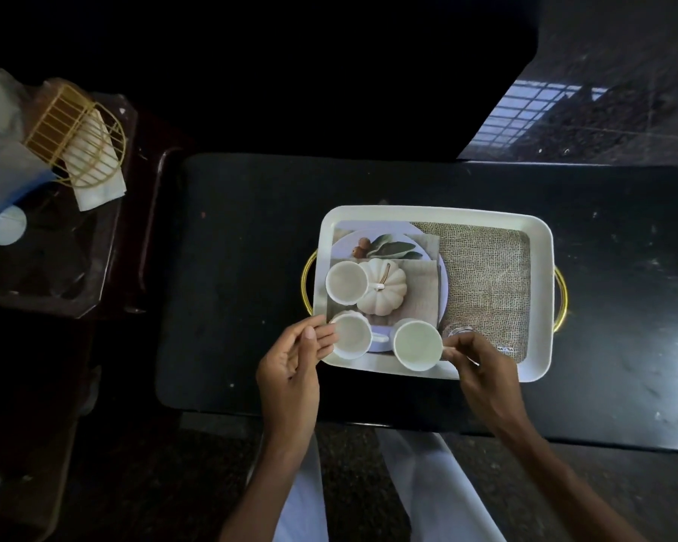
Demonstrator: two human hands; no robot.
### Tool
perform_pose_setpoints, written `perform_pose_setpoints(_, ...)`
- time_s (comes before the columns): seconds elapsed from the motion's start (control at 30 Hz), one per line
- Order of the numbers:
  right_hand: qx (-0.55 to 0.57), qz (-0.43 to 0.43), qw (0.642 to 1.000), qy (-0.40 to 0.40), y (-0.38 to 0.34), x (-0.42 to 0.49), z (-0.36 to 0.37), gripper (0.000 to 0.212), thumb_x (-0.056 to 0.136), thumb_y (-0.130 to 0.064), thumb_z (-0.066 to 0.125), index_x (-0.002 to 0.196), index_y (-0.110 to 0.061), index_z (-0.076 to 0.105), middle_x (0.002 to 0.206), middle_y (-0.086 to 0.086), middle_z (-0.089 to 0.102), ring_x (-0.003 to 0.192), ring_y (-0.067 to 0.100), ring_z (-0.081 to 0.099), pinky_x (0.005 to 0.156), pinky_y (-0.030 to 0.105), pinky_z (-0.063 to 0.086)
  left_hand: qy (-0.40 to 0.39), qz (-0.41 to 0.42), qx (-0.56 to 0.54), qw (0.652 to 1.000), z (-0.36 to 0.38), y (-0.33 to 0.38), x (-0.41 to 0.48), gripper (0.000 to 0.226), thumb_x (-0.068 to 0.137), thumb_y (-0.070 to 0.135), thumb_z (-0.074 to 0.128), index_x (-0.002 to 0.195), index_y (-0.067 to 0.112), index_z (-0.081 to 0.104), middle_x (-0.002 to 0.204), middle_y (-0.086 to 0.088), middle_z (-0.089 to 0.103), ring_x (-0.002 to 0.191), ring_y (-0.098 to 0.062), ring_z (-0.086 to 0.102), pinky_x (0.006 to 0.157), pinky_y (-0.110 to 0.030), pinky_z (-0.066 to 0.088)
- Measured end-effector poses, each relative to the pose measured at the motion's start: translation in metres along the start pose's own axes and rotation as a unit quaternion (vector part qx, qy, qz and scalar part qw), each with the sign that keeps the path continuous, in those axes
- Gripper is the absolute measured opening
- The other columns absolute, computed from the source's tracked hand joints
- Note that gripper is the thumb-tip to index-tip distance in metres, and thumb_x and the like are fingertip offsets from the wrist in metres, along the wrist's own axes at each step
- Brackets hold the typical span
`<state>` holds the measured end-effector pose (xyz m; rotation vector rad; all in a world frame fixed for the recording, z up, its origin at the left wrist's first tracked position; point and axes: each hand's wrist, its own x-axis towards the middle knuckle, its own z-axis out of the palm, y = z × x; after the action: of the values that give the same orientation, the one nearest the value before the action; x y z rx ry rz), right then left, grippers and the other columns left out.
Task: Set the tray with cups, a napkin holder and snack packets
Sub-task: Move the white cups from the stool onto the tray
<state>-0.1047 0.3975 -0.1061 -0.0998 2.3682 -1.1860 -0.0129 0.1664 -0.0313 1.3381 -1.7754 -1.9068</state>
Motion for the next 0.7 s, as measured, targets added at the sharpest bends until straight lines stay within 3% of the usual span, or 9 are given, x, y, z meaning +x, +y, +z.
perform_pose_setpoints(0.13,-0.022,-0.021,0.999,-0.027,-0.011,-0.004,-0.008,0.021,0.088,-0.005,0.07,0.1,-0.021,0.066,0.1,-0.016,0.071,0.093,-0.001,0.069,0.075,0.006,0.051,0.012,-0.002,-0.019,1.0,-0.012,0.004,0.001,0.022,0.104,0.015,0.052,0.109,0.018,0.073,0.098,-0.003,0.081,0.096,-0.018,0.077,0.083,-0.025,0.061)
perform_pose_setpoints(0.2,-0.03,-0.022,0.999,-0.028,-0.021,-0.006,-0.013,0.02,0.089,-0.01,0.068,0.106,-0.02,0.066,0.105,-0.012,0.07,0.098,0.005,0.069,0.082,0.016,0.055,0.031,-0.005,-0.028,0.999,-0.024,0.008,0.002,0.021,0.103,0.018,0.054,0.109,0.019,0.074,0.099,-0.002,0.081,0.096,-0.018,0.078,0.081,-0.023,0.061)
perform_pose_setpoints(0.27,-0.033,-0.014,0.999,-0.015,-0.034,-0.008,-0.018,0.022,0.088,-0.02,0.065,0.11,-0.022,0.065,0.108,-0.011,0.07,0.098,0.006,0.068,0.077,0.022,0.056,0.049,-0.009,-0.033,0.998,-0.038,0.012,0.005,0.021,0.102,0.02,0.054,0.107,0.021,0.074,0.099,-0.001,0.081,0.095,-0.018,0.078,0.079,-0.022,0.06)
perform_pose_setpoints(0.33,-0.036,-0.009,0.999,0.018,-0.05,-0.009,-0.015,0.023,0.086,-0.026,0.064,0.108,-0.03,0.064,0.107,-0.009,0.071,0.094,0.002,0.069,0.069,0.015,0.054,0.074,-0.009,-0.038,0.996,-0.06,0.018,0.012,0.021,0.1,0.021,0.054,0.105,0.021,0.074,0.099,0.0,0.081,0.094,-0.018,0.078,0.078,-0.023,0.06)
perform_pose_setpoints(0.47,-0.017,0.042,0.997,0.059,-0.095,0.0,0.003,0.029,0.085,-0.04,0.063,0.112,-0.031,0.065,0.11,0.001,0.072,0.101,0.017,0.071,0.08,0.041,0.058,0.117,0.012,-0.033,0.993,-0.122,0.033,0.031,0.025,0.096,0.032,0.055,0.107,0.022,0.075,0.102,0.002,0.08,0.097,-0.017,0.077,0.081,-0.026,0.062)
perform_pose_setpoints(0.5,0.002,0.053,0.998,0.031,-0.109,0.004,0.013,0.032,0.084,-0.043,0.062,0.113,-0.032,0.065,0.114,0.005,0.07,0.105,0.019,0.069,0.085,0.039,0.057,0.128,0.019,-0.031,0.991,-0.14,0.036,0.037,0.026,0.096,0.033,0.054,0.107,0.023,0.075,0.103,0.003,0.08,0.098,-0.016,0.077,0.081,-0.026,0.061)
perform_pose_setpoints(0.57,0.013,0.045,0.999,-0.006,-0.148,0.008,0.047,0.035,0.082,-0.044,0.06,0.115,-0.031,0.064,0.122,0.006,0.067,0.108,0.003,0.064,0.087,0.02,0.055,0.156,0.027,-0.025,0.987,-0.18,0.041,0.052,0.026,0.098,0.034,0.054,0.108,0.024,0.076,0.104,0.004,0.08,0.098,-0.014,0.076,0.081,-0.025,0.061)
perform_pose_setpoints(0.63,0.017,0.002,1.0,0.019,-0.192,0.005,0.093,0.027,0.085,-0.039,0.062,0.109,-0.03,0.068,0.116,-0.004,0.07,0.096,-0.003,0.068,0.071,0.023,0.059,0.197,0.018,-0.024,0.98,-0.219,0.042,0.073,0.023,0.102,0.028,0.053,0.107,0.026,0.076,0.103,0.006,0.08,0.098,-0.013,0.076,0.082,-0.028,0.062)
perform_pose_setpoints(0.7,0.05,-0.036,0.998,0.011,-0.236,0.0,0.146,0.019,0.085,-0.034,0.066,0.103,-0.03,0.069,0.099,-0.011,0.074,0.086,0.002,0.071,0.069,0.022,0.057,0.237,0.008,-0.027,0.971,-0.26,0.041,0.097,0.025,0.105,0.021,0.051,0.104,0.028,0.075,0.102,0.007,0.08,0.097,-0.013,0.076,0.082,-0.029,0.062)
